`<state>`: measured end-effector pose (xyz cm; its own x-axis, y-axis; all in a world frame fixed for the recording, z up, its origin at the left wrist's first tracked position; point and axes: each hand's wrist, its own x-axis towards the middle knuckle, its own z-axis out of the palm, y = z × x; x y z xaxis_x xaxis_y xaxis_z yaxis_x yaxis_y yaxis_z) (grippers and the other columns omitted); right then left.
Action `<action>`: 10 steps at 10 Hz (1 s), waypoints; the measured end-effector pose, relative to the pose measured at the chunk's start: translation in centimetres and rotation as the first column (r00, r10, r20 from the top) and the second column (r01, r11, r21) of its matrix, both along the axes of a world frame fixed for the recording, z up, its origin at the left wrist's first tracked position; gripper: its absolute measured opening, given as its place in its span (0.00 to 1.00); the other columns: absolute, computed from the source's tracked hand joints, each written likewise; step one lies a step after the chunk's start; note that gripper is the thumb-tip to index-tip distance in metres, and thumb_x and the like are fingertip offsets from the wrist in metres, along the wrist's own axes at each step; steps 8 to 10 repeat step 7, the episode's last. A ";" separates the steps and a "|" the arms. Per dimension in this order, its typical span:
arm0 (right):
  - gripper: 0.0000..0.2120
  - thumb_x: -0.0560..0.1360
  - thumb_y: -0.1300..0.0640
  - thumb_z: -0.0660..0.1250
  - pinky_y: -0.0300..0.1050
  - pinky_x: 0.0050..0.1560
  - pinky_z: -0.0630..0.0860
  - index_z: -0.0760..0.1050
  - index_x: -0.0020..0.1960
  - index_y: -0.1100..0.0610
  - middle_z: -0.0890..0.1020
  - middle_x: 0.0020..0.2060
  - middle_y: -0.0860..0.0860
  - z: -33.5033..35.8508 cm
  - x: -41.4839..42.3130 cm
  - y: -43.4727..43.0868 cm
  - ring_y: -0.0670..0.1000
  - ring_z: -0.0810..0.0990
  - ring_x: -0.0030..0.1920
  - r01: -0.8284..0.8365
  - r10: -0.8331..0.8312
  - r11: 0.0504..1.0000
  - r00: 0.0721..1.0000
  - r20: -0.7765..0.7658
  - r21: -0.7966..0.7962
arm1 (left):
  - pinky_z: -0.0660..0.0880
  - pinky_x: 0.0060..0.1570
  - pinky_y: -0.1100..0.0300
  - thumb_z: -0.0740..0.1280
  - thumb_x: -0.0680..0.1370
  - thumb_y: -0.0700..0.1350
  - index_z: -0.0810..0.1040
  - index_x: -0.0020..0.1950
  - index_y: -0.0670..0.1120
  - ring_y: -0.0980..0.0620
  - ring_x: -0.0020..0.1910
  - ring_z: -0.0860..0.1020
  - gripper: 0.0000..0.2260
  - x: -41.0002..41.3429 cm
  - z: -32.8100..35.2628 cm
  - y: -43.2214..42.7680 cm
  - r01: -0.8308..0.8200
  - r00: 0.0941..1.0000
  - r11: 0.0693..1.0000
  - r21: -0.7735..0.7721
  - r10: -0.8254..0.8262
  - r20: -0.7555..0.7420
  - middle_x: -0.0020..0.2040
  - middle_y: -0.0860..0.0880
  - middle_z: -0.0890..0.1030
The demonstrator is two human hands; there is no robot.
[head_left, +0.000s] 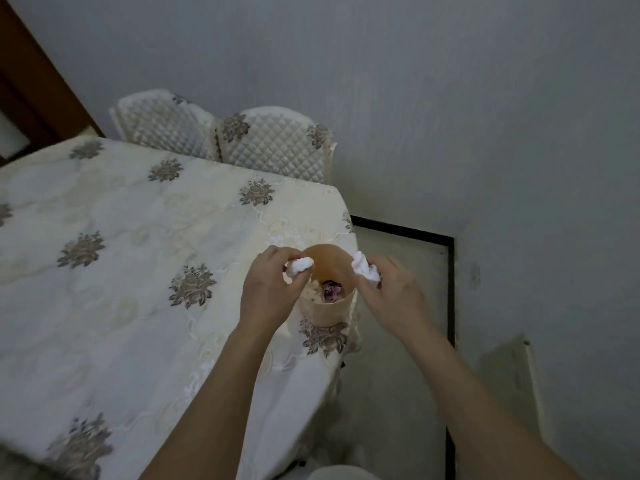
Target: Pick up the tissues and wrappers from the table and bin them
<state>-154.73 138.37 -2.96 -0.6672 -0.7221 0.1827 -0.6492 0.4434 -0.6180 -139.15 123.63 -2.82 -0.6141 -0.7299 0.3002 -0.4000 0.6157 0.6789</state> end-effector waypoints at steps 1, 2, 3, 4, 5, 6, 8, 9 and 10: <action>0.09 0.77 0.49 0.64 0.46 0.35 0.70 0.74 0.54 0.52 0.75 0.43 0.47 1.1 -1.1 -2.1 0.52 0.74 0.41 -0.112 0.116 0.992 0.989 -0.089 0.055 | 0.74 0.40 0.52 0.71 0.74 0.49 0.81 0.50 0.48 0.48 0.45 0.75 0.08 -1.7 0.3 -0.8 0.031 0.995 0.990 -0.141 -0.017 0.098 0.46 0.51 0.79; 0.13 0.76 0.49 0.64 0.48 0.40 0.75 0.74 0.58 0.53 0.78 0.48 0.50 1.4 -1.8 -3.8 0.54 0.76 0.46 -0.159 0.175 0.981 0.974 -0.146 0.114 | 0.74 0.37 0.50 0.70 0.72 0.52 0.81 0.49 0.47 0.46 0.42 0.75 0.10 -2.7 0.3 -1.3 0.045 0.984 0.972 -0.231 -0.002 0.180 0.43 0.49 0.79; 0.12 0.74 0.49 0.67 0.46 0.38 0.69 0.76 0.54 0.54 0.78 0.44 0.51 0.9 -2.0 -4.7 0.56 0.77 0.44 -0.186 0.209 0.974 0.956 -0.203 0.128 | 0.73 0.35 0.50 0.71 0.72 0.54 0.81 0.47 0.48 0.45 0.40 0.75 0.11 -3.1 -0.1 -1.8 0.032 0.974 0.963 -0.268 0.030 0.224 0.41 0.49 0.78; 0.13 0.74 0.45 0.66 0.46 0.37 0.72 0.75 0.55 0.51 0.76 0.43 0.48 0.3 -2.3 -5.1 0.55 0.77 0.42 -0.167 0.191 0.977 0.961 -0.201 0.130 | 0.71 0.35 0.53 0.70 0.71 0.58 0.81 0.47 0.48 0.45 0.41 0.76 0.15 -3.5 -0.6 -1.9 0.016 0.956 0.953 -0.304 0.075 0.283 0.42 0.50 0.79; 0.21 0.75 0.41 0.64 0.51 0.48 0.76 0.71 0.64 0.49 0.76 0.53 0.50 0.1 -2.6 -5.0 0.55 0.76 0.51 -0.179 0.210 0.960 0.970 -0.126 0.216 | 0.71 0.42 0.51 0.64 0.68 0.68 0.80 0.55 0.51 0.46 0.52 0.76 0.26 -3.8 -0.9 -1.8 0.010 0.925 0.959 -0.284 0.099 0.367 0.52 0.51 0.80; 0.25 0.74 0.42 0.64 0.54 0.54 0.73 0.69 0.69 0.50 0.74 0.61 0.52 -0.2 -3.0 -4.4 0.57 0.74 0.58 -0.160 0.229 0.945 0.947 -0.227 0.285 | 0.71 0.55 0.48 0.65 0.68 0.71 0.75 0.65 0.53 0.48 0.65 0.71 0.32 -3.3 -1.2 -1.7 0.050 0.900 0.969 -0.242 0.061 0.431 0.65 0.52 0.75; 0.24 0.71 0.47 0.68 0.55 0.52 0.73 0.73 0.66 0.52 0.76 0.60 0.53 -0.3 -3.2 -4.2 0.57 0.75 0.59 -0.134 0.189 0.971 0.935 -0.300 0.196 | 0.70 0.60 0.46 0.65 0.69 0.69 0.74 0.68 0.53 0.48 0.69 0.69 0.32 -3.2 -1.0 -1.6 0.050 0.900 0.966 -0.254 0.066 0.430 0.69 0.52 0.74; 0.24 0.71 0.47 0.68 0.55 0.52 0.73 0.73 0.66 0.52 0.76 0.60 0.53 -0.3 -3.2 -4.2 0.57 0.75 0.59 -0.134 0.189 0.971 0.935 -0.300 0.196 | 0.70 0.60 0.46 0.65 0.69 0.69 0.74 0.68 0.53 0.48 0.69 0.69 0.32 -3.2 -1.0 -1.6 0.050 0.900 0.966 -0.254 0.066 0.430 0.69 0.52 0.74; 0.24 0.71 0.47 0.68 0.55 0.52 0.73 0.73 0.66 0.52 0.76 0.60 0.53 -0.3 -3.2 -4.2 0.57 0.75 0.59 -0.134 0.189 0.971 0.935 -0.300 0.196 | 0.70 0.60 0.46 0.65 0.69 0.69 0.74 0.68 0.53 0.48 0.69 0.69 0.32 -3.2 -1.0 -1.6 0.050 0.900 0.966 -0.254 0.066 0.430 0.69 0.52 0.74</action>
